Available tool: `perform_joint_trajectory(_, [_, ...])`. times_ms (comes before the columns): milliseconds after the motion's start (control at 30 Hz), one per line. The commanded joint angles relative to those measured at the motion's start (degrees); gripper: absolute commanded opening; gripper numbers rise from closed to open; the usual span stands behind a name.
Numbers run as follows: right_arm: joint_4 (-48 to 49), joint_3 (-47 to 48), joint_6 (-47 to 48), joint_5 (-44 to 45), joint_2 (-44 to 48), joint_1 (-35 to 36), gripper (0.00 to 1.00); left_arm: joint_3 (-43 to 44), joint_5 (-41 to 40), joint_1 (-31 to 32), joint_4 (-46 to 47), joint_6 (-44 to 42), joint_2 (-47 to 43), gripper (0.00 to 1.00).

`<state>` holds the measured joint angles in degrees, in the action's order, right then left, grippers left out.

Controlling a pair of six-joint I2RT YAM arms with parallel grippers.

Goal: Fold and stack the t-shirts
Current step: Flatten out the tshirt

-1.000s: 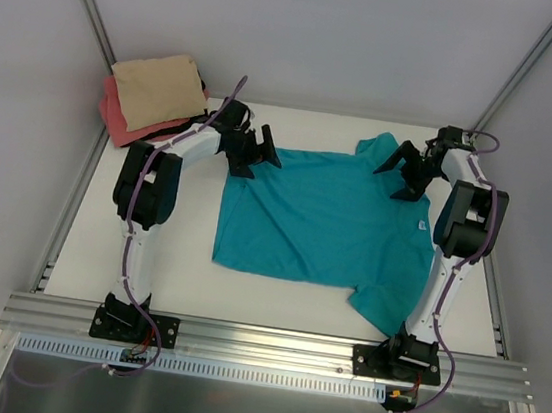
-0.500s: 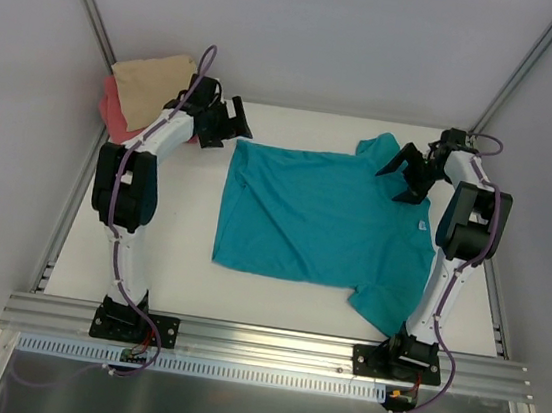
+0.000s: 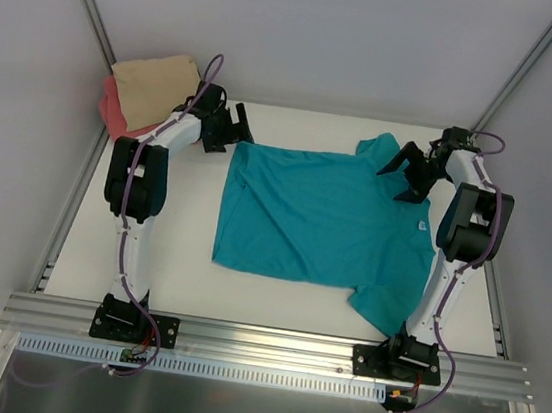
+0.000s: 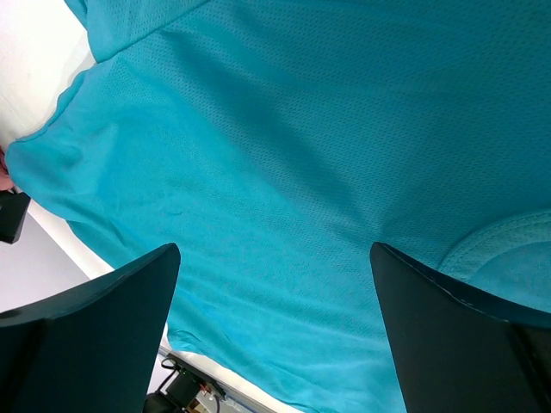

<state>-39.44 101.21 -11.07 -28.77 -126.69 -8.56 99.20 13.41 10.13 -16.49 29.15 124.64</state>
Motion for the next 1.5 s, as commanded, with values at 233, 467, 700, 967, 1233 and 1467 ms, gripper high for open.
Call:
perform_joint_trajectory(233, [-3.45, 0.48, 1.84, 0.91, 4.44, -0.85, 1.00, 2.23, 3.64, -0.02, 5.50, 2.40, 3.24, 0.91])
perform_joint_trajectory(467, [-3.98, 0.31, 1.75, 0.82, 4.35, -0.85, 0.99, 2.84, 6.45, -0.20, 8.14, 3.46, 4.91, 0.42])
perform_joint_trajectory(700, [-4.24, 0.22, 1.67, 1.09, 4.52, -0.85, 1.00, 3.19, 6.89, -0.20, 8.75, 3.90, 6.14, 0.41])
perform_joint_trajectory(967, [-4.33, -0.13, 1.84, 1.44, 4.61, -0.85, 1.00, 1.18, 5.67, -1.07, 7.26, 2.23, 4.48, 0.44])
perform_joint_trajectory(1233, [-3.98, -0.14, 1.49, 1.00, 4.44, -0.76, 0.99, 1.25, 4.08, -1.87, 7.71, 1.97, 4.65, 0.46])
perform_joint_trajectory(1467, [-4.50, 0.39, 1.58, 1.00, 3.82, -0.85, 1.00, 1.35, 4.43, -2.40, 8.40, 2.32, 5.96, 0.46])
